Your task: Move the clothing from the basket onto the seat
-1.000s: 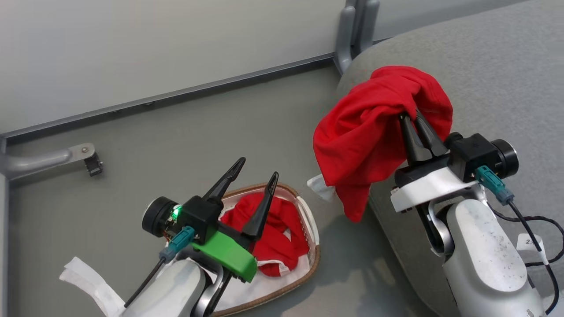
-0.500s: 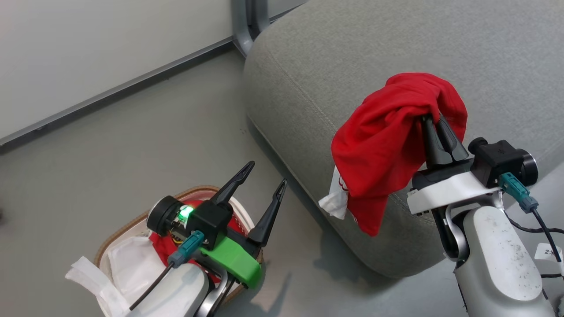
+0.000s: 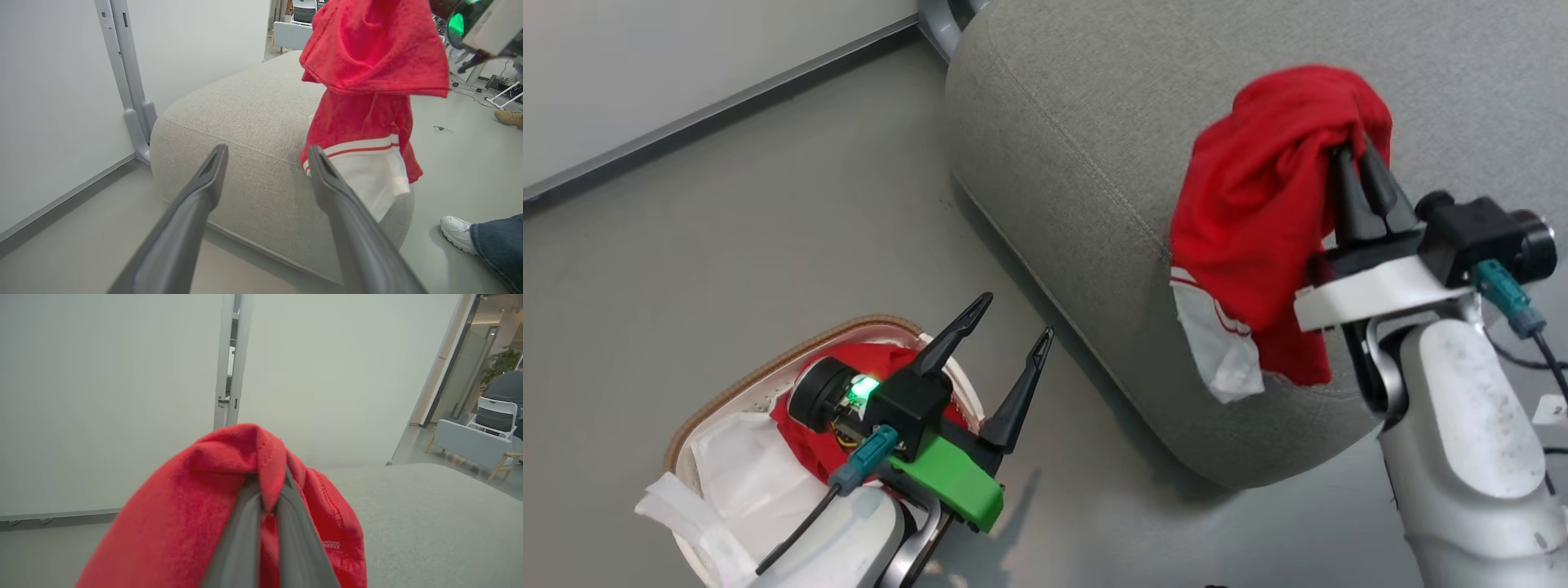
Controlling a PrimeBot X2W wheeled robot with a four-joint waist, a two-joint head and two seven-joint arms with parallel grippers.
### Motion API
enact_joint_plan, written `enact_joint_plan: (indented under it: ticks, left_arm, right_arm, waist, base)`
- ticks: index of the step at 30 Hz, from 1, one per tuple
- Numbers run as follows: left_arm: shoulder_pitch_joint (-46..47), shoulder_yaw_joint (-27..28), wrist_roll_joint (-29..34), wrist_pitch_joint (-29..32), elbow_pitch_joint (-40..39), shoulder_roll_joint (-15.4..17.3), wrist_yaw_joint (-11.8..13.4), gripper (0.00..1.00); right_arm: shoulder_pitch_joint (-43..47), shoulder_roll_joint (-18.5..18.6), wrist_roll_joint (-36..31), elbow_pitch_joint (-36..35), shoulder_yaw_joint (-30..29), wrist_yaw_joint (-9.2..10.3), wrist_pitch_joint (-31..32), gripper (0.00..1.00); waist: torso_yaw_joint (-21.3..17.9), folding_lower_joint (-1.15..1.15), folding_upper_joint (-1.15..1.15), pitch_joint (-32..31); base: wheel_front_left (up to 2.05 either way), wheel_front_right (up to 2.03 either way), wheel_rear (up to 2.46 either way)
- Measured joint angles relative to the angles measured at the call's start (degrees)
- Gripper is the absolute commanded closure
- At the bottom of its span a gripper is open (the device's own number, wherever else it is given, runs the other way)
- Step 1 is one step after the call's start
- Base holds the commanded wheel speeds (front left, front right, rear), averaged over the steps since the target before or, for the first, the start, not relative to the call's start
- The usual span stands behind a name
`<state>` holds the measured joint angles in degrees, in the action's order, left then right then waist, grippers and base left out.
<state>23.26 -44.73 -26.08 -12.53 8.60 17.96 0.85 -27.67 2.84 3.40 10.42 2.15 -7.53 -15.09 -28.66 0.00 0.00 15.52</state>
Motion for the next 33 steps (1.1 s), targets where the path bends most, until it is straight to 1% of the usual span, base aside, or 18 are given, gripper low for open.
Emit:
enact_joint_plan:
  ticks: [1, 3, 10, 16, 19, 25, 27, 29, 33]
  left_arm:
    - [0.1, 0.0, 0.0, 0.1, -0.4, 0.0, 0.1, 0.0]
    - [0.7, -0.1, 0.0, 0.3, -1.0, 0.1, 0.1, 0.0]
    - [2.5, -1.1, 1.5, 1.7, -3.7, 1.3, -0.4, 0.0]
    - [4.2, -1.2, 2.5, 2.7, -8.0, 2.5, -0.4, 0.0]
    - [4.9, -1.2, 3.0, 3.1, -9.7, 3.0, -0.3, 0.0]
    - [5.7, -1.7, 4.3, 3.5, -11.4, 3.4, -0.3, 0.0]
    - [6.1, -1.8, 4.4, 3.7, -11.7, 3.5, -0.3, 0.0]
    - [6.3, -1.9, 4.6, 3.7, -11.7, 3.6, -0.3, 0.0]
    - [6.6, -2.1, 4.7, 3.7, -11.6, 3.7, -0.3, 0.0]
  right_arm:
    - [-1.9, 0.4, -0.6, 0.2, -0.6, 0.0, 0.0, 1.0]
    - [-5.9, 2.4, -1.4, 1.1, -1.7, 0.0, 0.0, 1.0]
    - [-22.1, 11.8, -1.9, 6.4, -6.1, 0.0, 0.0, 1.0]
    - [-36.9, 20.7, -0.4, 12.3, -11.4, 0.0, 3.3, 1.0]
    - [-40.9, 23.3, -1.5, 15.6, -13.2, 0.0, 4.5, 1.0]
    - [-41.1, 25.7, -3.8, 25.0, -17.5, 0.0, 5.5, 1.0]
    - [-40.2, 24.9, -4.8, 28.0, -19.3, 0.0, 4.8, 1.0]
    - [-39.0, 23.2, -6.0, 31.5, -20.5, 0.0, 4.4, 1.0]
    - [-36.8, 20.6, -8.8, 36.9, -21.6, 0.0, 3.0, 1.0]
  waist:
    - [0.5, 0.0, 0.0, 0.4]
    - [1.6, 0.0, 0.0, 1.1]
    - [6.0, 0.0, 0.0, 5.2]
    - [10.3, 0.0, 0.0, 10.0]
    - [12.0, 0.01, 0.0, 12.8]
    - [14.8, 0.01, 0.0, 18.3]
    - [15.6, 0.01, 0.0, 20.0]
    - [16.3, 0.01, 0.0, 21.7]
    - [17.4, 0.01, 0.0, 24.0]
  base:
    - [0.0, 0.0, 0.0]
    - [0.0, 0.0, 0.0]
    - [0.0, 0.0, 0.0]
    - [0.0, 0.0, 0.0]
    - [0.0, 0.0, 0.0]
    - [0.0, 0.0, 0.0]
    - [0.0, 0.0, 0.0]
    - [0.0, 0.0, 0.0]
    - [0.0, 0.0, 0.0]
